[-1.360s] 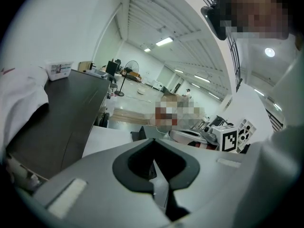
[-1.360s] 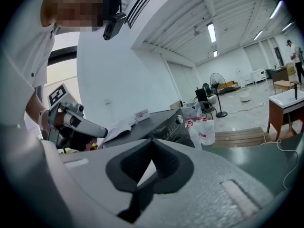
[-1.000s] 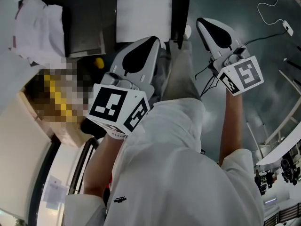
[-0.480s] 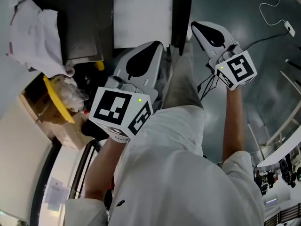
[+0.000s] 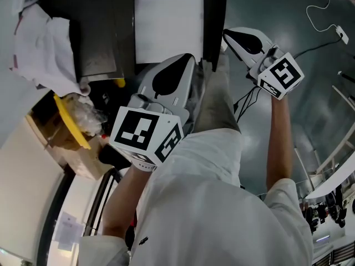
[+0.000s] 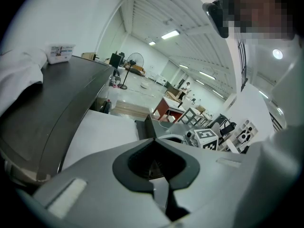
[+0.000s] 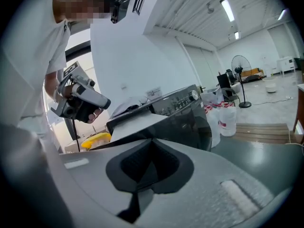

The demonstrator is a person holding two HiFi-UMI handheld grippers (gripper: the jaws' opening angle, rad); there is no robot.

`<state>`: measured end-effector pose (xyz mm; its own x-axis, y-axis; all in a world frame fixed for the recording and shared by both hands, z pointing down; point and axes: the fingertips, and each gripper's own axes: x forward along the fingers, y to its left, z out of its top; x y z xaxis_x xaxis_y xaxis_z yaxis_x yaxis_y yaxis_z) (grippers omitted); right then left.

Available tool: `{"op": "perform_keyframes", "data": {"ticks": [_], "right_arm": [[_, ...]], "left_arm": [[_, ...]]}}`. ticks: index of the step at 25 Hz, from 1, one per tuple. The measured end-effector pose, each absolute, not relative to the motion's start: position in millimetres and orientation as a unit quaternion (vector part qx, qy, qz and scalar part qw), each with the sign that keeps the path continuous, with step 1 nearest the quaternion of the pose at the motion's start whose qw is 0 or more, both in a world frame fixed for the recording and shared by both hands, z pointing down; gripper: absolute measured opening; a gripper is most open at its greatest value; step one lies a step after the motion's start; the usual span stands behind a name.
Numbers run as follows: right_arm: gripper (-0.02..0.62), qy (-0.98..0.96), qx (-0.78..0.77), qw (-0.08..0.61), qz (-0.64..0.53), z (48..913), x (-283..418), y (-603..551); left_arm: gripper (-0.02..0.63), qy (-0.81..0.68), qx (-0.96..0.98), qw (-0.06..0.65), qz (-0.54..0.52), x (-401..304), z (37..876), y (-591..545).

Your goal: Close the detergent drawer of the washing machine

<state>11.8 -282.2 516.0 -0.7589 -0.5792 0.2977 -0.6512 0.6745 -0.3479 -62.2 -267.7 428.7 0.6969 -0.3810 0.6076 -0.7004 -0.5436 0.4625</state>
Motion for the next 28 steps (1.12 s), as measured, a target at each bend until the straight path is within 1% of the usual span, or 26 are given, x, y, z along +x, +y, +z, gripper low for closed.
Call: {"op": "perform_keyframes", "data": {"ticks": [6, 11, 17, 26, 28], "right_arm": [[0.001, -0.922, 0.310, 0.098, 0.210, 514.2, 12.4, -282.7], [-0.008, -0.916, 0.309, 0.078, 0.243, 513.9, 12.3, -282.9], [-0.006, -0.917, 0.313, 0.095, 0.226, 512.2, 10.9, -283.2], [-0.004, -0.917, 0.320, 0.098, 0.217, 509.8, 11.6, -283.6], [-0.004, -0.918, 0.323, 0.088, 0.212, 507.2, 7.0, -285.1]], "left_arm": [[0.017, -0.316, 0.846, 0.363, 0.231, -61.7, 434.0, -266.2], [0.017, -0.318, 0.844, 0.366, 0.231, -63.8, 437.2, -269.0], [0.017, -0.316, 0.844, 0.366, 0.232, -65.0, 438.5, -273.6], [0.017, -0.326, 0.839, 0.371, 0.229, -70.5, 440.6, -279.7], [0.017, -0.329, 0.837, 0.372, 0.229, -70.8, 441.3, -280.8]]}}
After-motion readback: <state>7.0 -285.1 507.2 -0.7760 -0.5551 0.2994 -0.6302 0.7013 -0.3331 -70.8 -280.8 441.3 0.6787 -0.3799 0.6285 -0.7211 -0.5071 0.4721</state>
